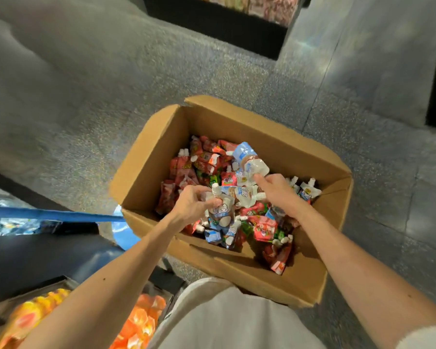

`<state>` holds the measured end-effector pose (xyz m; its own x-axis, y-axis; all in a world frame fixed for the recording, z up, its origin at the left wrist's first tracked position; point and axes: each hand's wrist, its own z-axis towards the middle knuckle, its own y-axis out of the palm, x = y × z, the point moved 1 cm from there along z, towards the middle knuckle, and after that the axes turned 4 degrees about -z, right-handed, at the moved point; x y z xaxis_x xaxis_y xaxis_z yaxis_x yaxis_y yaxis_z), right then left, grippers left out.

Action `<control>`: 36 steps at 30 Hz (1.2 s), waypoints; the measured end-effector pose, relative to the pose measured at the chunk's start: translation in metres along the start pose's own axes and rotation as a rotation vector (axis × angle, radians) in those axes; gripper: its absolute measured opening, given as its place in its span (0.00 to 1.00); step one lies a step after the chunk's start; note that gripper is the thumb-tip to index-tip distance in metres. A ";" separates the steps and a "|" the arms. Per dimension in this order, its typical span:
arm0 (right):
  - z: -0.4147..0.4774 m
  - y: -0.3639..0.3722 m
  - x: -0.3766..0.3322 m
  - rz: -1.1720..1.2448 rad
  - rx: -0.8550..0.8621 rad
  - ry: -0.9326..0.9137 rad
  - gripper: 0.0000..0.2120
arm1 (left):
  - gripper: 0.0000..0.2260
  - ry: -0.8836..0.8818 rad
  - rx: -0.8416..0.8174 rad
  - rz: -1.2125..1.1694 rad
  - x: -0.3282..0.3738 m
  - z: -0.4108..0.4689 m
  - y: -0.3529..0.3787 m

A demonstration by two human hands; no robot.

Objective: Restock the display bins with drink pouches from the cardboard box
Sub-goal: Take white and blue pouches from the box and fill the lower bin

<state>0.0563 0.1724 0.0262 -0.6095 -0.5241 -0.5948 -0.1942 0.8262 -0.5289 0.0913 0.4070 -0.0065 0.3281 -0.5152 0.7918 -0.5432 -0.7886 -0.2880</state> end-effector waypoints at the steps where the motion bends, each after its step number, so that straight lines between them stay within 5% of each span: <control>1: -0.005 -0.003 -0.005 0.005 0.012 0.002 0.26 | 0.18 0.033 0.003 -0.007 0.006 -0.007 -0.006; 6: -0.017 -0.005 -0.018 0.210 -0.045 0.077 0.19 | 0.02 0.161 0.086 -0.061 0.029 -0.037 -0.029; 10: -0.045 0.008 -0.039 0.701 -0.120 0.139 0.12 | 0.09 0.220 0.191 -0.069 0.042 -0.059 -0.040; 14: -0.071 0.025 -0.073 0.864 0.033 0.084 0.12 | 0.07 0.318 0.262 -0.067 0.052 -0.093 -0.051; 18: -0.098 0.047 -0.118 0.606 0.318 0.009 0.15 | 0.04 0.499 0.287 0.019 0.060 -0.152 -0.070; 25: -0.182 0.102 -0.199 0.371 0.342 -0.427 0.20 | 0.11 0.623 0.440 -0.098 0.041 -0.303 -0.133; 30: -0.244 0.149 -0.245 0.180 0.227 -0.766 0.20 | 0.04 0.602 0.589 -0.259 -0.002 -0.404 -0.158; 36: -0.315 0.224 -0.270 -0.149 -0.217 -1.095 0.25 | 0.04 0.511 0.902 -0.325 -0.049 -0.497 -0.169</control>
<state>-0.0646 0.5644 0.2594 0.4131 -0.4316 -0.8019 -0.4030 0.7030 -0.5860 -0.2172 0.7319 0.2715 -0.1197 -0.2009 0.9723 0.3484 -0.9255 -0.1484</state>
